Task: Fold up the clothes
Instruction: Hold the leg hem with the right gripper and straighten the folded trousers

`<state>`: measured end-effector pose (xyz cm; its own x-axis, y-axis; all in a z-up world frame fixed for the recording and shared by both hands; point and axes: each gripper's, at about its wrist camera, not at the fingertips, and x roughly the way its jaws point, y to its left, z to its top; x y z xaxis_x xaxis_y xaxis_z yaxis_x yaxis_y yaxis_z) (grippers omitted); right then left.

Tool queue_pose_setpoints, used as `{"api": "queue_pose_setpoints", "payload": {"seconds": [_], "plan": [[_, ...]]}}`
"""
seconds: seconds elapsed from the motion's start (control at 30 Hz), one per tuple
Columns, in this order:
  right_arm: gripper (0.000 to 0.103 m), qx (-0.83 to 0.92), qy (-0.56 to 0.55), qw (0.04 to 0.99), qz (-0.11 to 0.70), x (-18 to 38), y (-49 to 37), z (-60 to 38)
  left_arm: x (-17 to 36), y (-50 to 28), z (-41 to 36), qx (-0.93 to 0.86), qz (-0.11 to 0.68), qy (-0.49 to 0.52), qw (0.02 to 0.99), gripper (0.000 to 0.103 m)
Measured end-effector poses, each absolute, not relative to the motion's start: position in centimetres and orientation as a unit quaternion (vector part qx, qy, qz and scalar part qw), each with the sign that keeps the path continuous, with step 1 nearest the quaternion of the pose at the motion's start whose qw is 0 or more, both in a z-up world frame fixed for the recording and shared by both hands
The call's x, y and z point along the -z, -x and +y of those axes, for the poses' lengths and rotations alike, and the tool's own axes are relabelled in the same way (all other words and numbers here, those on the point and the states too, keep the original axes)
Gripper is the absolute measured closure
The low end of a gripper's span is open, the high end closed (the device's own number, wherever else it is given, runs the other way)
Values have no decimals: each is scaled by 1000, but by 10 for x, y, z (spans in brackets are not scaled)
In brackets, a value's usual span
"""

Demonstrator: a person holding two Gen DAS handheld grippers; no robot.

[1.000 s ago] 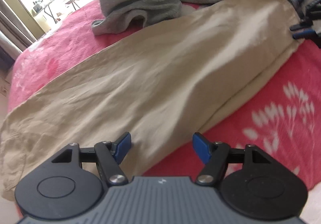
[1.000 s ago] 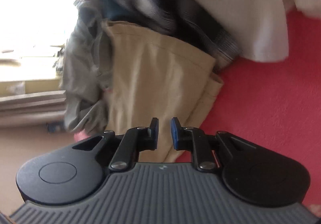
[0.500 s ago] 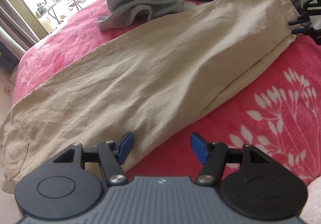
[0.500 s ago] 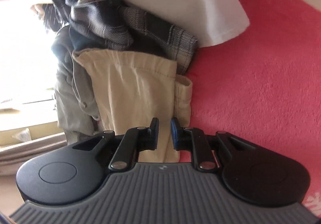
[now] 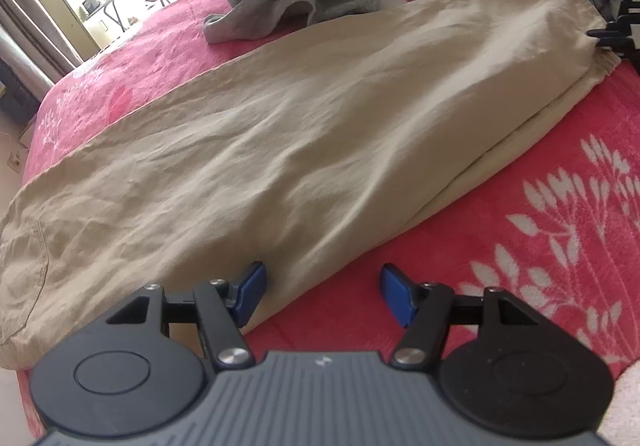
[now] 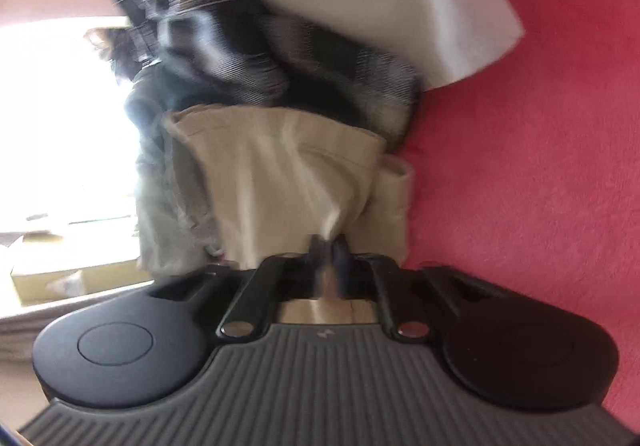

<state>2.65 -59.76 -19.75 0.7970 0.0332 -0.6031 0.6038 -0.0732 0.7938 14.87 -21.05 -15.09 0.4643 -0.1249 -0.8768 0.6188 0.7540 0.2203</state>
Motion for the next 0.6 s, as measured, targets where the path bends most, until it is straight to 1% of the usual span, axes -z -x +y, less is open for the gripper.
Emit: {"api": "queue_pose_setpoints", "payload": {"seconds": [0.13,0.3,0.4,0.43,0.5,0.6], "plan": [[102,225,-680,659,229,178,-24,-593,151,-148,-206,229,468,-268,810,38],[102,228,-657,670,259,151,-27,-596,150,-146,-196,230,475,-267,806,38],[102,244,-643,666,290,166,-39,-600,152,-147,-190,229,485,-262,802,38],[102,246,-629,670,307,173,-50,-601,152,-147,-188,230,488,-261,801,38],[98,272,-561,697,355,176,-66,-603,150,-145,-183,230,493,-260,798,38],[95,294,-485,732,377,158,-67,-603,139,-144,-168,228,506,-245,795,38]]}}
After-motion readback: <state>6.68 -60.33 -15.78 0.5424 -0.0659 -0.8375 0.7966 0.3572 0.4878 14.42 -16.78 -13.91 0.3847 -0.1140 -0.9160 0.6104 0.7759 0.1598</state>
